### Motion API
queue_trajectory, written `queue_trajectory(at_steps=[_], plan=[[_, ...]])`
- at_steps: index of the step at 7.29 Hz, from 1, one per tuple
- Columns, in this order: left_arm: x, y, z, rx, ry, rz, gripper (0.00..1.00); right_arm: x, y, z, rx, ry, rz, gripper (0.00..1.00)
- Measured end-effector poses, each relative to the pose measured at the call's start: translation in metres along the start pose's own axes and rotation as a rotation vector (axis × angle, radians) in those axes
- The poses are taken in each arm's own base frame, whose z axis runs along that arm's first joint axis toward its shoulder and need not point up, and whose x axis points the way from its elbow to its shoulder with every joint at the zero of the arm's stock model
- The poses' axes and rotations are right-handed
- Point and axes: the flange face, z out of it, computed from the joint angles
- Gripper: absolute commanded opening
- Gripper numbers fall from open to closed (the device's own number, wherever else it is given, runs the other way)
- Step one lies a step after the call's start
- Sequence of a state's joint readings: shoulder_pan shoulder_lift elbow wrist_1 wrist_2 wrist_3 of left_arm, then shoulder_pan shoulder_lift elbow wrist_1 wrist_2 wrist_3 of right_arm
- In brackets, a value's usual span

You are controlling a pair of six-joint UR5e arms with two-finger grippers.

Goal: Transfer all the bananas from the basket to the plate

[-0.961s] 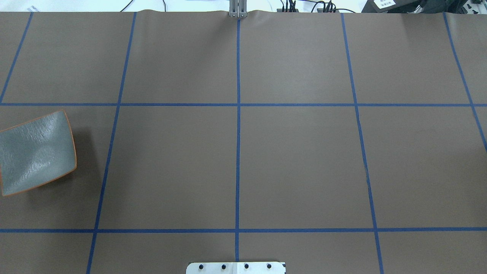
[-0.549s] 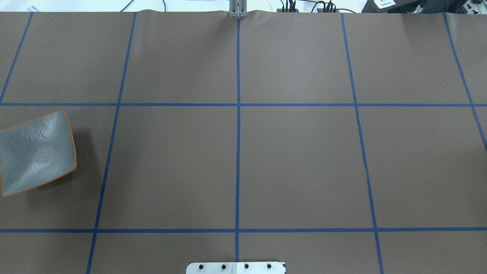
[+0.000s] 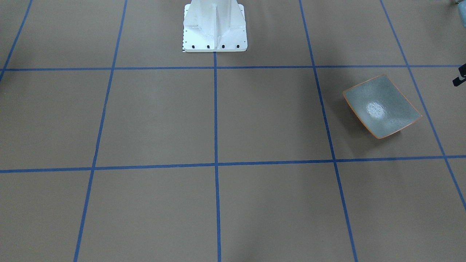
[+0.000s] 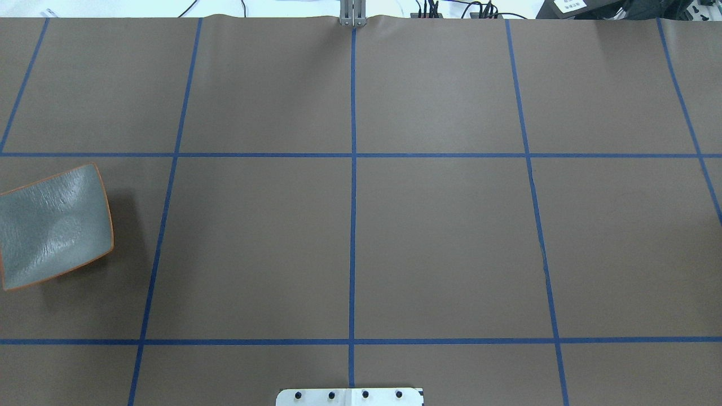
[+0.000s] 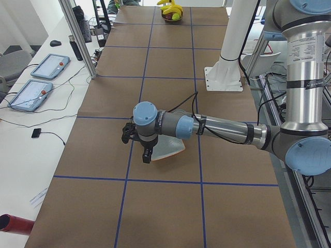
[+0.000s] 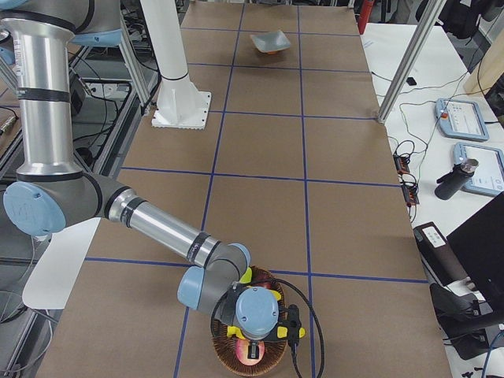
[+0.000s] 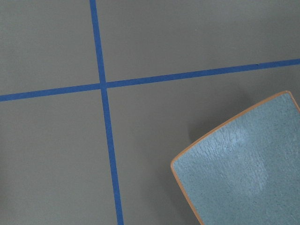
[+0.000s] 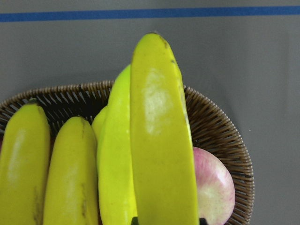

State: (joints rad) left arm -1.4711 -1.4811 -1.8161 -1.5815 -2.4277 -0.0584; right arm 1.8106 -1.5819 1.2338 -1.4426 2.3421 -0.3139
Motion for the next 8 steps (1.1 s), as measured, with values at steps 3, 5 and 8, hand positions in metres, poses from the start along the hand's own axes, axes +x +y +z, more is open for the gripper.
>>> queue_trajectory(at_steps=[3,5,8], plan=[[0.002,-0.001,-0.001,0.001,0.011,-0.012,1.00,-0.021,-0.013,-0.045,0.035,0.011,-0.007,0.00],[0.007,-0.007,-0.004,0.010,0.014,-0.016,1.00,-0.041,-0.035,-0.075,0.083,0.020,-0.046,0.00],[0.036,-0.034,-0.012,0.094,0.039,-0.054,1.00,-0.112,-0.088,-0.103,0.159,-0.128,-0.013,0.00]])
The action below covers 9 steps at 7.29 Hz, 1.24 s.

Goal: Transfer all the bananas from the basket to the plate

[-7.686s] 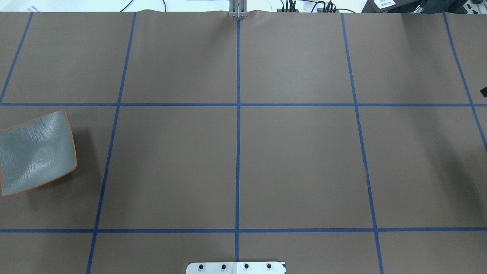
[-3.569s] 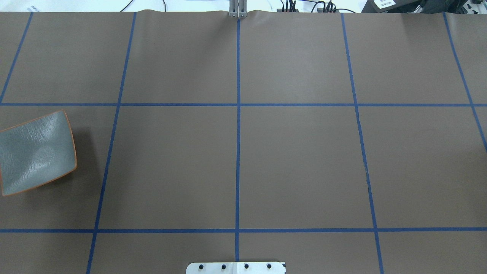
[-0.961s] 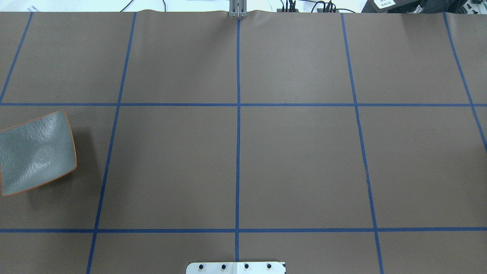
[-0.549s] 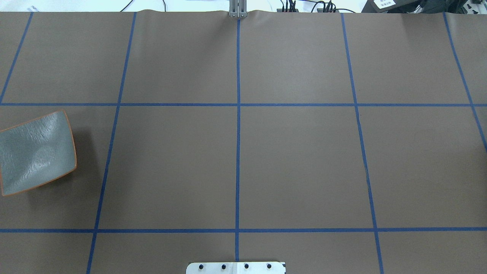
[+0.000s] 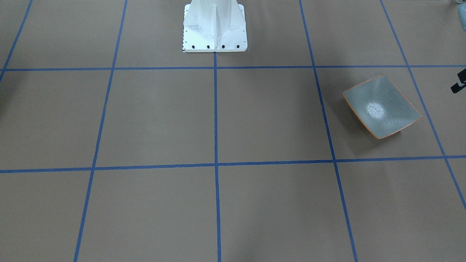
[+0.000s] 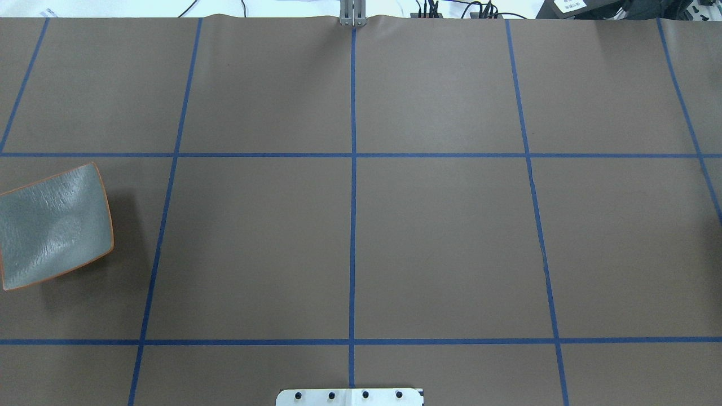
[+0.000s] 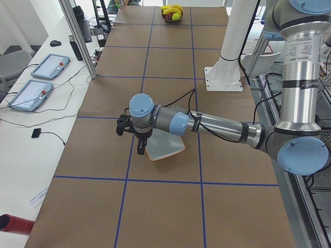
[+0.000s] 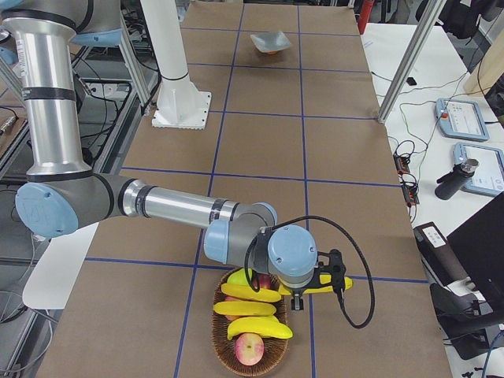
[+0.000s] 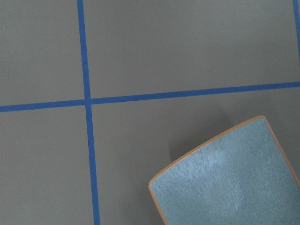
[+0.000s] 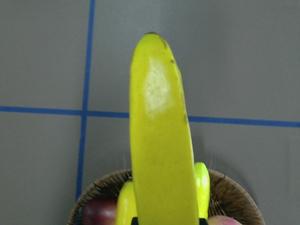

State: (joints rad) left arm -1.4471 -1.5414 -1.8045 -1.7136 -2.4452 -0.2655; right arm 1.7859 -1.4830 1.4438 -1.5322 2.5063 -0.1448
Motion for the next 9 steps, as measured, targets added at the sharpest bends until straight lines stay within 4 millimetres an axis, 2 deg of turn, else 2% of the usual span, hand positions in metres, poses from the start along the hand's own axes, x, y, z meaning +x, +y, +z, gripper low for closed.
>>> queue_trajectory(at_steps=[1,2,3,4,5,6,7,9], plan=[[0.024,-0.016,0.005,0.023,0.021,-0.009,1.00,-0.050,-0.020,0.017,-0.004,-0.044,0.016,0.00],[0.056,-0.038,0.010,0.037,0.045,-0.022,1.00,-0.106,-0.040,0.040,-0.016,-0.071,0.025,0.00],[0.099,-0.066,0.014,0.047,0.075,-0.036,1.00,-0.170,-0.064,0.063,-0.030,-0.094,0.052,0.00],[0.156,-0.090,0.022,0.046,0.116,-0.050,1.00,-0.242,-0.088,0.084,-0.055,-0.116,0.090,0.00],[0.220,-0.105,0.036,0.034,0.166,-0.063,1.00,-0.317,-0.104,0.103,-0.083,-0.138,0.121,0.00],[0.284,-0.116,0.051,0.020,0.221,-0.077,1.00,-0.394,-0.109,0.117,-0.106,-0.155,0.150,0.00],[0.339,-0.123,0.060,0.014,0.271,-0.088,1.00,-0.461,-0.100,0.128,-0.112,-0.161,0.164,0.00],[0.428,-0.122,0.077,0.048,0.343,-0.080,1.00,-0.579,-0.059,0.142,-0.105,-0.205,0.158,0.00]])
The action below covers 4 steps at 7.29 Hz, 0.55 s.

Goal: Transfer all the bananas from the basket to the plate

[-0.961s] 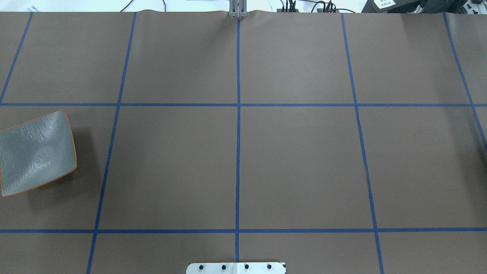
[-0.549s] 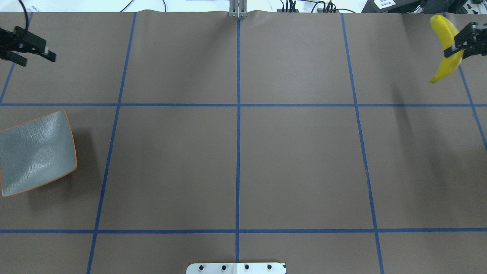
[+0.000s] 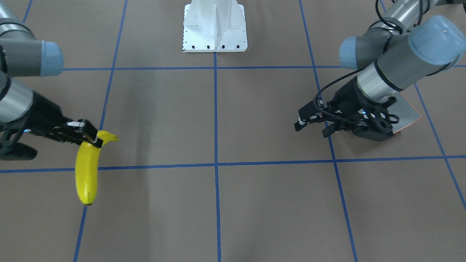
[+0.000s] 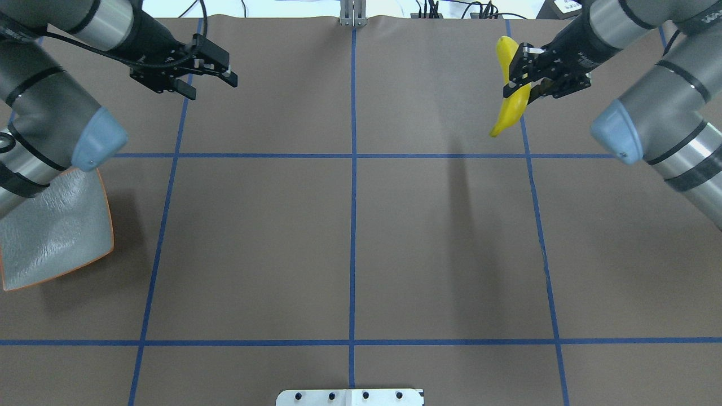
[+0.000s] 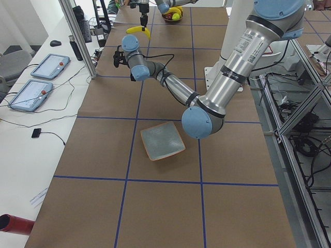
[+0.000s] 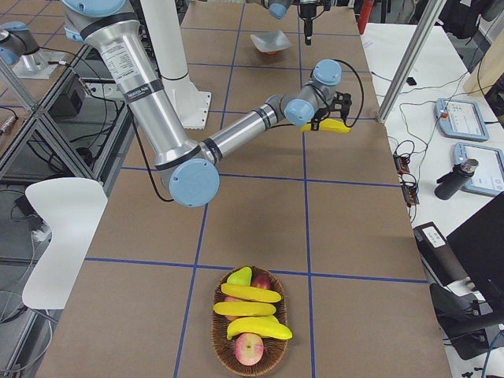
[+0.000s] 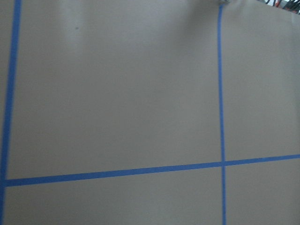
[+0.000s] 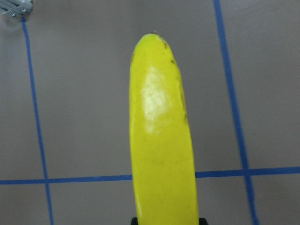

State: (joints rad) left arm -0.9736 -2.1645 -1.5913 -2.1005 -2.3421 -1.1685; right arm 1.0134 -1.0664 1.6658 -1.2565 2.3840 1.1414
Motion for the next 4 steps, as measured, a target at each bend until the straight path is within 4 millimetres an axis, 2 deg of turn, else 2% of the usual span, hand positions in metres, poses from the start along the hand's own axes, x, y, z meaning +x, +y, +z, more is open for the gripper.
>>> queue_trajectory(at_steps=[1,2,3,4], plan=[[0.027,0.004,0.015,0.016,0.041,-0.002,1.00,-0.042,0.031,0.023,0.022,-0.056,-0.009,0.00],[0.044,0.005,0.025,0.027,0.085,-0.007,1.00,-0.071,0.060,0.049,0.056,-0.122,-0.006,0.00],[0.052,0.007,0.031,0.034,0.129,0.003,1.00,-0.093,0.085,0.072,0.078,-0.181,0.003,0.00],[0.057,0.012,0.034,0.037,0.173,0.014,1.00,-0.111,0.102,0.084,0.083,-0.222,0.017,0.00]])
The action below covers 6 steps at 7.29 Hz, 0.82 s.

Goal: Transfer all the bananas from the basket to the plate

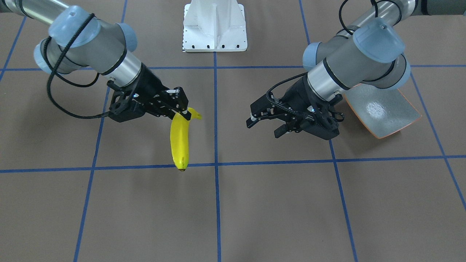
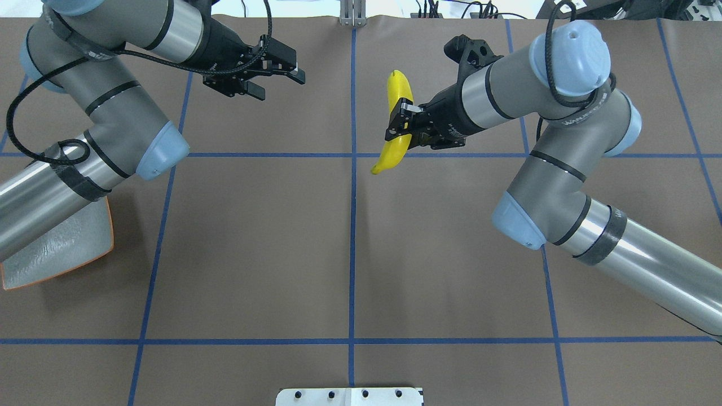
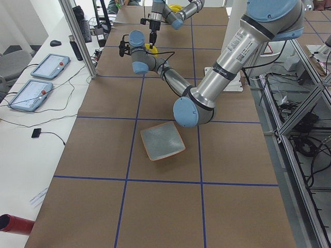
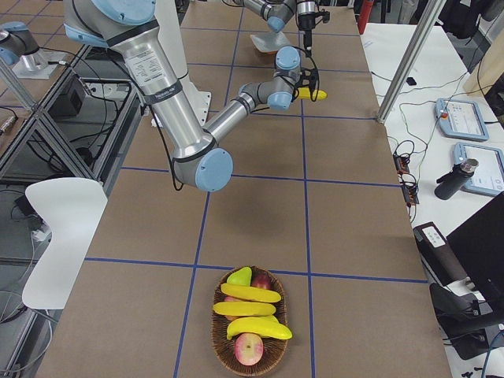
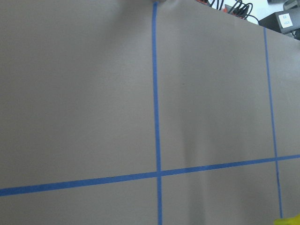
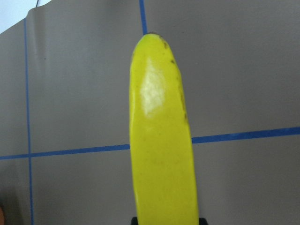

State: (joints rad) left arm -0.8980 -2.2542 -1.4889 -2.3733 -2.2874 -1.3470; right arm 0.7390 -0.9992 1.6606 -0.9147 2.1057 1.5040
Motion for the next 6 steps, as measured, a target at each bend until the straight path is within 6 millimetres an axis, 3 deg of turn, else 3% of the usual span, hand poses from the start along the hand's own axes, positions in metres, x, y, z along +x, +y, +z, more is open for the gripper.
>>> queue_trajectory(at_steps=[4,6], plan=[[0.023,0.016,0.016,-0.010,0.151,0.018,1.00,-0.027,0.039,0.019,-0.014,-0.120,0.006,0.00],[0.034,0.033,0.037,0.001,0.197,-0.030,0.99,-0.038,0.053,0.026,0.022,-0.163,-0.013,0.00]])
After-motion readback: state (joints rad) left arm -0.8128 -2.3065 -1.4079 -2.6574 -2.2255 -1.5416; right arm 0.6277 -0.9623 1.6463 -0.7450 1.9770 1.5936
